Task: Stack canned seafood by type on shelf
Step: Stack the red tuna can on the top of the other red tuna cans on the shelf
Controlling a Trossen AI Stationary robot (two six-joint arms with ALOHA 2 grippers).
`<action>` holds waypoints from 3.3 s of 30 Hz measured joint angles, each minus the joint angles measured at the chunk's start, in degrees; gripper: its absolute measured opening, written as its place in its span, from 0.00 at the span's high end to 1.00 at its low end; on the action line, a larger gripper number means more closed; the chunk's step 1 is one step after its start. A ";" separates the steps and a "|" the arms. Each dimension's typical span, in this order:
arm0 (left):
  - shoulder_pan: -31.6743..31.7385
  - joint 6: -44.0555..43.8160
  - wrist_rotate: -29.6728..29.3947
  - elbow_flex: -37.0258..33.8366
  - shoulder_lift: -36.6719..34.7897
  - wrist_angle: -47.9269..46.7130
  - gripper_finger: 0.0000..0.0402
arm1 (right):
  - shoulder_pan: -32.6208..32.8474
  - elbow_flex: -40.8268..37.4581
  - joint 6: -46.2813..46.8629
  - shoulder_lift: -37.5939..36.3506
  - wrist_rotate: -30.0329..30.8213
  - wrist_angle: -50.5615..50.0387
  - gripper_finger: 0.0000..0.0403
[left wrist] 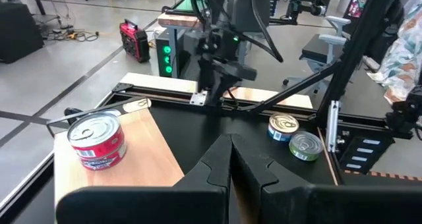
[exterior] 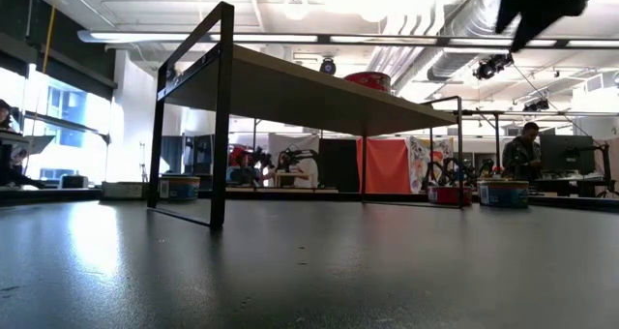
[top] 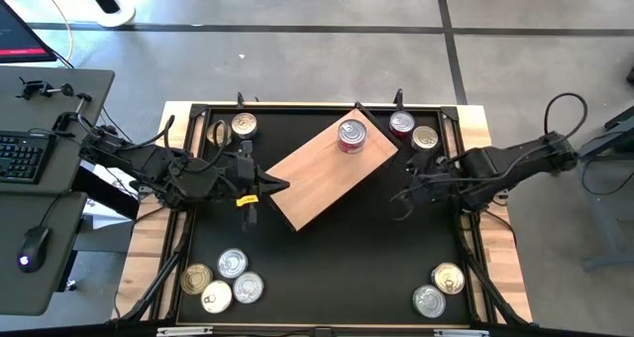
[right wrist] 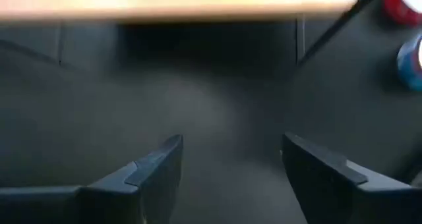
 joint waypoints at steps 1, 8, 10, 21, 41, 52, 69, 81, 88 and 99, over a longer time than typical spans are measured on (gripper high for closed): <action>0.00 -0.02 -0.35 0.00 0.00 -0.02 1.00 | -0.26 -0.01 -0.03 0.10 -1.83 -0.31 0.38; 0.00 -0.04 -0.69 0.00 0.00 -0.16 1.00 | 2.97 -0.02 -2.24 0.29 -8.02 4.03 0.43; 0.00 -0.04 -0.69 0.00 0.00 -0.33 1.00 | 3.98 -0.02 0.60 0.31 -7.75 3.93 0.46; 0.00 -0.64 -0.69 0.00 0.01 -0.34 1.00 | -0.16 -0.03 24.59 -2.67 11.55 -9.15 0.96; 0.00 -4.56 -0.64 0.00 0.02 -0.39 1.00 | -59.48 -18.58 -5.03 -6.59 -6.44 44.78 1.00; 0.00 -4.63 -1.91 0.00 0.02 -0.37 1.00 | -78.77 -23.00 -9.68 11.37 -20.63 59.36 1.00; 0.00 -3.60 -3.44 0.00 0.02 -0.41 1.00 | -78.12 -16.94 -16.13 26.37 -20.70 47.31 1.00; 0.90 -0.11 -3.44 0.00 0.02 -0.43 1.00 | -76.96 -16.65 -24.55 26.37 -22.55 40.99 1.00; 2.48 -0.46 -3.25 0.00 0.02 -0.44 1.00 | -76.30 -16.70 -26.26 25.80 -22.62 37.13 1.00; 2.58 -0.68 -3.18 0.01 0.02 -0.39 1.00 | -73.68 -16.74 -30.91 25.58 -17.67 29.03 1.00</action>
